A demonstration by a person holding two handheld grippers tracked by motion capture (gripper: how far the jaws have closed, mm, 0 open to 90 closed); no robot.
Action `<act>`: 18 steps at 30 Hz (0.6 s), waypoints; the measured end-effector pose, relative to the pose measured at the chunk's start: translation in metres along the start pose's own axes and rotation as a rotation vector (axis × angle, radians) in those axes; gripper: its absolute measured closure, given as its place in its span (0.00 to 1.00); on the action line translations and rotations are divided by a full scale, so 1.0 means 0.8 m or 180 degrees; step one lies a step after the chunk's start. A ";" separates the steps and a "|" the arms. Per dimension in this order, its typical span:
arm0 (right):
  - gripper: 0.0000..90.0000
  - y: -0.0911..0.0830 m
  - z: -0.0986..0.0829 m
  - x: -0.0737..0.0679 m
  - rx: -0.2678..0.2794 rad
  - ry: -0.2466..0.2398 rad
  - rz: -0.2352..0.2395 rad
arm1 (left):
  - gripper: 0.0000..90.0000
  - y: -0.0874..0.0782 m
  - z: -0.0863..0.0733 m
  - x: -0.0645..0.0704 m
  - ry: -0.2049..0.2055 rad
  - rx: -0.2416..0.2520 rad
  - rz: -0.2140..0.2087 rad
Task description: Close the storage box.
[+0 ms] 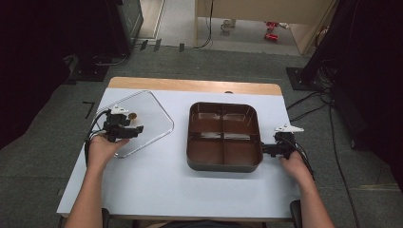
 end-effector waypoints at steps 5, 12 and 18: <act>0.09 0.000 0.000 0.000 0.0002 -0.0002 -0.0001 | 0.39 0.005 0.011 -0.017 -0.0088 -0.0005 0.0023; 0.09 0.000 0.000 0.000 0.0004 0.0001 0.0001 | 0.38 0.021 0.024 -0.032 -0.0116 0.0001 0.0076; 0.09 0.000 0.000 0.000 0.0004 0.0002 0.0000 | 0.37 0.039 0.029 -0.040 -0.0125 0.0063 0.0061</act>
Point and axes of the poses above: each handheld gripper's, and its own axes: y roughly forward along the jaws, z roughly out of its top, x roughly to its right, the point moved 3 cm from there along y, roughly forward along the jaws, and after that the axes turned 3 degrees about -x, right-handed, at the moved point
